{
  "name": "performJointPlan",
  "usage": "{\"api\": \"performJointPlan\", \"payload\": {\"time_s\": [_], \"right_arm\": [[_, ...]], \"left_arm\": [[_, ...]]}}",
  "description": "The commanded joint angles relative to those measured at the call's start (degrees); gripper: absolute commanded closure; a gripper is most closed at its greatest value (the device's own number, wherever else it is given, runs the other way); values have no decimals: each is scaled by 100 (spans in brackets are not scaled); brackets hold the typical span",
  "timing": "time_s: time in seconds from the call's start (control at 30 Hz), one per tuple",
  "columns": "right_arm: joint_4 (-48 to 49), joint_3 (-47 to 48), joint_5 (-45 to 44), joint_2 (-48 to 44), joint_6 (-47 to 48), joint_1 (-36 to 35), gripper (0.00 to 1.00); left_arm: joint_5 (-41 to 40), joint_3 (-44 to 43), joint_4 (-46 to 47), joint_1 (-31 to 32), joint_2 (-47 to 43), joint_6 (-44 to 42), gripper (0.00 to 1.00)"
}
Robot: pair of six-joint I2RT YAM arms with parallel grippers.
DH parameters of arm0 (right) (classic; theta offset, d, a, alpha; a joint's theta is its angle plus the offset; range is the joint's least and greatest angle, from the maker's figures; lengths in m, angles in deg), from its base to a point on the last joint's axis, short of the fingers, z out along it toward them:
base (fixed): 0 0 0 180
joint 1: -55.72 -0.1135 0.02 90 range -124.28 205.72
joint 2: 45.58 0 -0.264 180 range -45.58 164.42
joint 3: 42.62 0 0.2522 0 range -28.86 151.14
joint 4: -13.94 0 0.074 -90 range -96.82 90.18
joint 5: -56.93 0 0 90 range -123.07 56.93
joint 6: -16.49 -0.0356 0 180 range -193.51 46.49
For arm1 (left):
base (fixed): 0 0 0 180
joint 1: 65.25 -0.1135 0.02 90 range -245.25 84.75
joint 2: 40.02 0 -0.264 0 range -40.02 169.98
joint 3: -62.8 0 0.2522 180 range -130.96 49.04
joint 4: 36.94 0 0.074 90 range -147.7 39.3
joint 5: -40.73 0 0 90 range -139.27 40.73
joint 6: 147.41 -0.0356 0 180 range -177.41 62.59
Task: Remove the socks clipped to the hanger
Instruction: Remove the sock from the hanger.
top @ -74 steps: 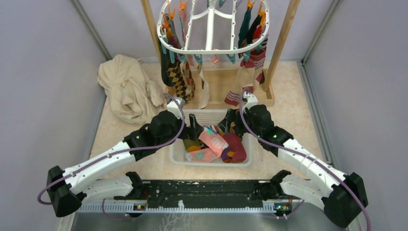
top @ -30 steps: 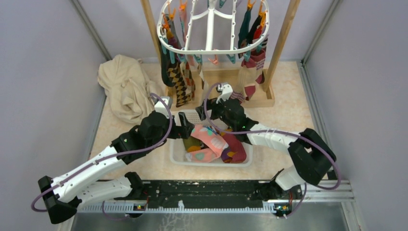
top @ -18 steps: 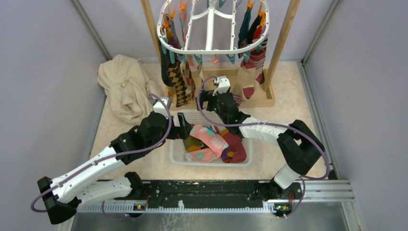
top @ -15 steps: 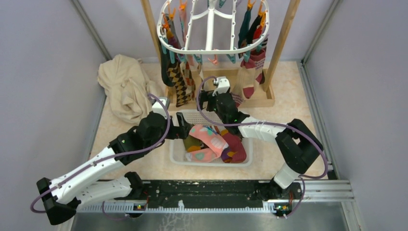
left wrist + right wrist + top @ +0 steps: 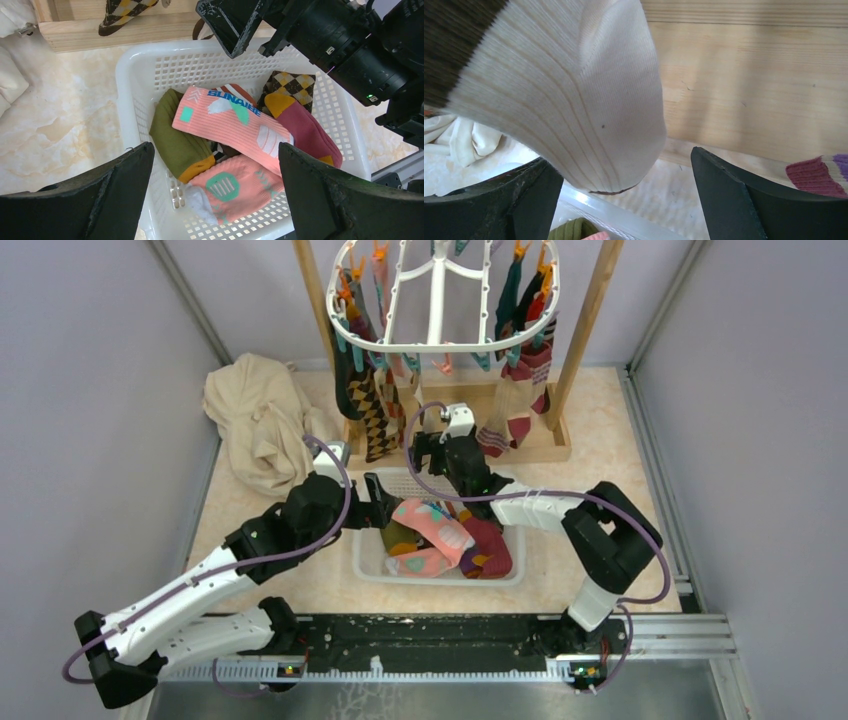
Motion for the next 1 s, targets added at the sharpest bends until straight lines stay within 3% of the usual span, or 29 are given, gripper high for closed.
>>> {"api": "performJointPlan", "payload": {"time_s": [0.0,0.27,0.57,0.73,0.97], "right_arm": [[331,246,-24,68,-65,-22,7],[335,333,-3,178,-69,6,7],[403,299,161,120,-44,94,13],[452,273,310,104,-22,151,26],[571,194,486,59,-15,206,35]], "left_arm": [[-95,-18,-76,-28,-70,17,1],[-104,-27,-151,-28,-124,16,1],[-105,-66,-144,-28,-84,-2,1],[-91,-80,-125,-28,-44,-6,1],[-95,-62,-131,-28,-72,1,1]]}}
